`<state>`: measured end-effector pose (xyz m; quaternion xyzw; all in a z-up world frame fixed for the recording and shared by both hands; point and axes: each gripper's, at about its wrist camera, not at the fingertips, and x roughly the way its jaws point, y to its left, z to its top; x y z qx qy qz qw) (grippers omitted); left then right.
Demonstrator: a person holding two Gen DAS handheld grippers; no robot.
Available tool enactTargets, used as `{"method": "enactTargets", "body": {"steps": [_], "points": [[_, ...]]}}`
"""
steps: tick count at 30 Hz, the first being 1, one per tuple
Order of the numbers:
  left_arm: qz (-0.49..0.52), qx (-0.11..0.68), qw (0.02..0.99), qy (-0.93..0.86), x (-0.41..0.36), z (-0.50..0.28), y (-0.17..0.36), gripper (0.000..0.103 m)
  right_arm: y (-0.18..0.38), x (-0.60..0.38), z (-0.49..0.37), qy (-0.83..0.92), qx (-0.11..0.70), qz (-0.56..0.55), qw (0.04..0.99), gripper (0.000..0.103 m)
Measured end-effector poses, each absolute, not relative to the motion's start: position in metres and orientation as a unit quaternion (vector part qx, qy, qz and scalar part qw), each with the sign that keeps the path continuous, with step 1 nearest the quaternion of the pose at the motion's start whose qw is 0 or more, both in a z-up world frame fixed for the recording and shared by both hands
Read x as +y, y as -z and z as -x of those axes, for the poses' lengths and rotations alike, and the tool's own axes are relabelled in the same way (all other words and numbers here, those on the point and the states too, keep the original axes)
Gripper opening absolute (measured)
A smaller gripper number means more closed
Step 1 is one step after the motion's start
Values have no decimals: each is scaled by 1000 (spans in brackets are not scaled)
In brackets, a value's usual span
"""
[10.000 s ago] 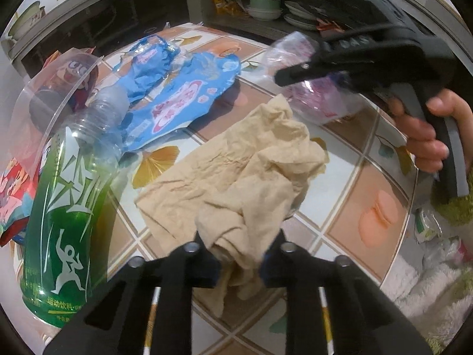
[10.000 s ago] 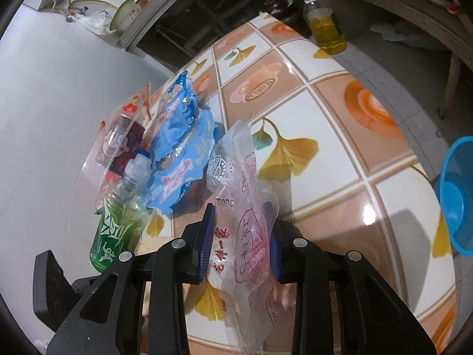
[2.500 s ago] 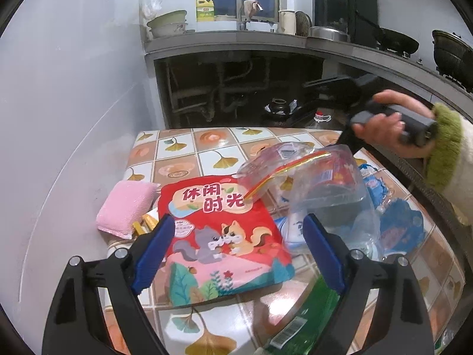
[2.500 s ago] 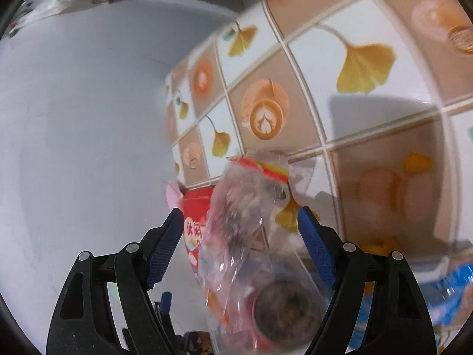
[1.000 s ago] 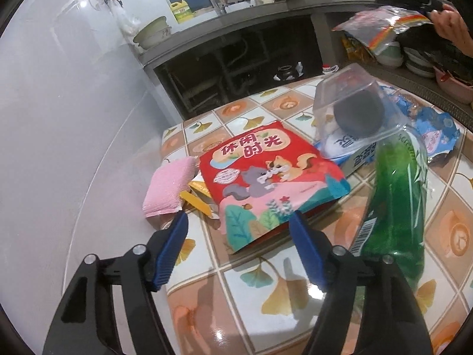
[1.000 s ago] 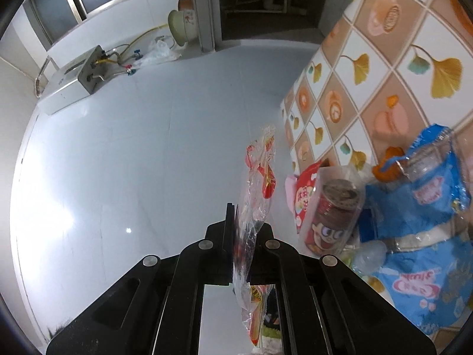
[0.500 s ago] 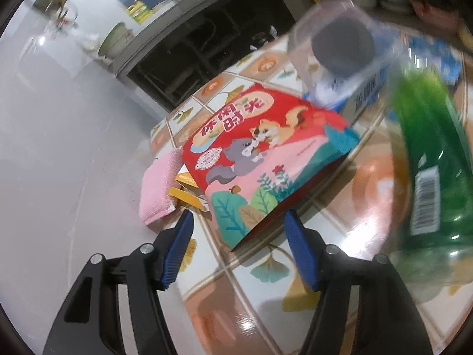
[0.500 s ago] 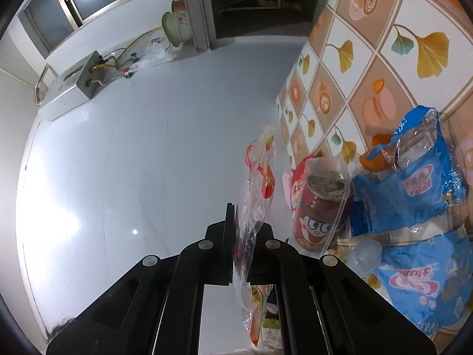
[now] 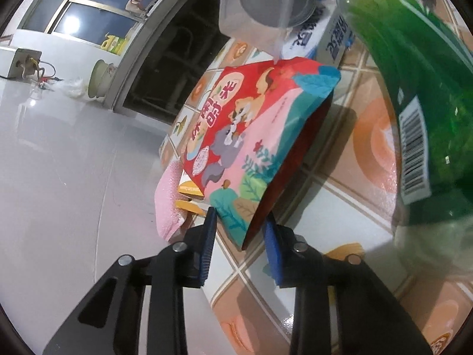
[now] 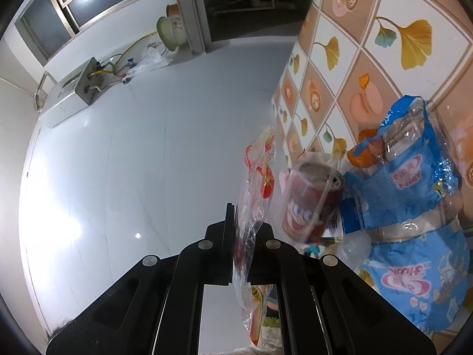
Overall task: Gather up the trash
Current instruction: 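Grasp the red squirrel-print snack bag with the left tool while the right tool holds the zip bag, then carry both held bags over to the blue basket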
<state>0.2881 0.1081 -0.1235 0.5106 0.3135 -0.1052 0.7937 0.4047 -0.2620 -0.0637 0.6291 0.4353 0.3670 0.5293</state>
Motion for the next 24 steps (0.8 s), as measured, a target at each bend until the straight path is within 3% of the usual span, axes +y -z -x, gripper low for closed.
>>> {"method": "enactTargets", "body": {"steps": [6, 10, 20, 24], "points": [[-489, 295, 815, 100, 110, -282, 108, 20, 63, -264, -396, -366, 433, -630, 531, 5], [-465, 288, 832, 94, 115, -281, 95, 7, 63, -265, -400, -366, 433, -631, 529, 5], [-438, 274, 852, 82, 119, -275, 79, 4, 1, -236, -511, -401, 406, -613, 546, 4], [-410, 269, 868, 77, 124, -270, 66, 2, 13, -217, -522, -405, 416, -617, 531, 4]]}}
